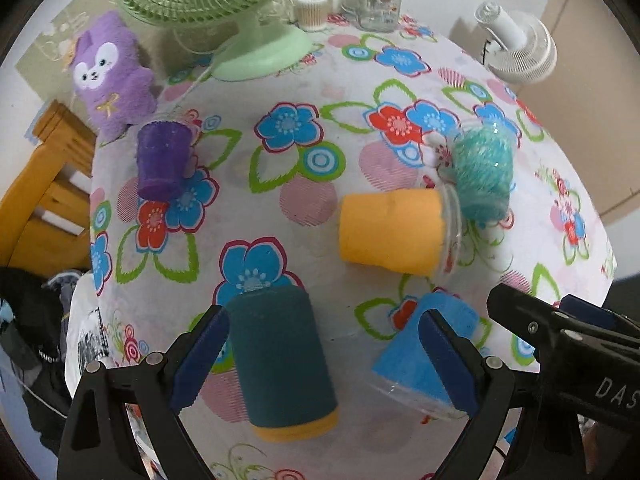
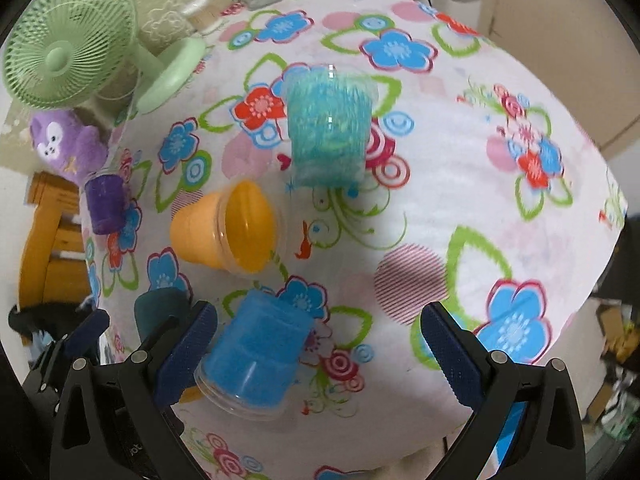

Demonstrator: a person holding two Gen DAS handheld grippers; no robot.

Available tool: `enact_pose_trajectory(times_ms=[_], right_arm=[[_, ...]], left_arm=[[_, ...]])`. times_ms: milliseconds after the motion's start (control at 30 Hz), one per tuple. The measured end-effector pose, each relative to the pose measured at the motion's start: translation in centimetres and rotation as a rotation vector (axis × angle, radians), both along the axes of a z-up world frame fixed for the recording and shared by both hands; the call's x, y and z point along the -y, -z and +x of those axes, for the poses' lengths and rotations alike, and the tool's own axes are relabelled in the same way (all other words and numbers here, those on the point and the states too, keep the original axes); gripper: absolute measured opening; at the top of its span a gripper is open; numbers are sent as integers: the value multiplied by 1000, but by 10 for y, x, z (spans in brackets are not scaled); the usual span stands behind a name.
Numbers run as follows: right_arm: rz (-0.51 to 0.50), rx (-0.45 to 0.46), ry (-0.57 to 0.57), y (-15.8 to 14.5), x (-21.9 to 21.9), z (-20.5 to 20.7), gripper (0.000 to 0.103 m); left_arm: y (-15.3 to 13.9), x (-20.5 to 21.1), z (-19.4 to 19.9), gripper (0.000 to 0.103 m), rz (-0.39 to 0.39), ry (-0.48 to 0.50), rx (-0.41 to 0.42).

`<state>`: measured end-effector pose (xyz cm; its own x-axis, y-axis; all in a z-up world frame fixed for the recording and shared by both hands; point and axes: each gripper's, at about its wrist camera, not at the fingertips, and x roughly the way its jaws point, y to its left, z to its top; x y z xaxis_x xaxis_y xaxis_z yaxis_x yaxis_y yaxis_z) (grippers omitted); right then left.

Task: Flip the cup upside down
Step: 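Carry the blue cup with the left tool toward the right tool, then grasp the blue cup with the right tool while the left tool opens and releases it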

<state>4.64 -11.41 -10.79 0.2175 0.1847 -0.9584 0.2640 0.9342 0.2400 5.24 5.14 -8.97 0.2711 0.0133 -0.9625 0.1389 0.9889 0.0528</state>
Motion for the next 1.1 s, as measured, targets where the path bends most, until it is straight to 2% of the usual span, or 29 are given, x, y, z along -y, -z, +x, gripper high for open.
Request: enact_pose_trajectory(times_ms=[367,533,600,667,767,800,1100], right_arm=[[51,-89,74,31,-25,2,102],[89,-124,130,47,-26,4,93],[107,-144,153,54,-25,6,84],[122,-163,164,61,-25,7,80],[121,-169,170,64,-26,9,70],[116,-155,160,63,-27,10,60],[100,-94,80,42,-27,11,57]], left_arm=[[9,-15,1,97,14,83,-20],[13,-17,1,97,12,99,-35],[15,-17,2,97,10,104,-42],[19,-16,5,97,8,107,-49],[22,-16,8,97,4,107,-60],[23,-16,9,97,3,108,-65],[22,-17,11,97,-12,73,-74]])
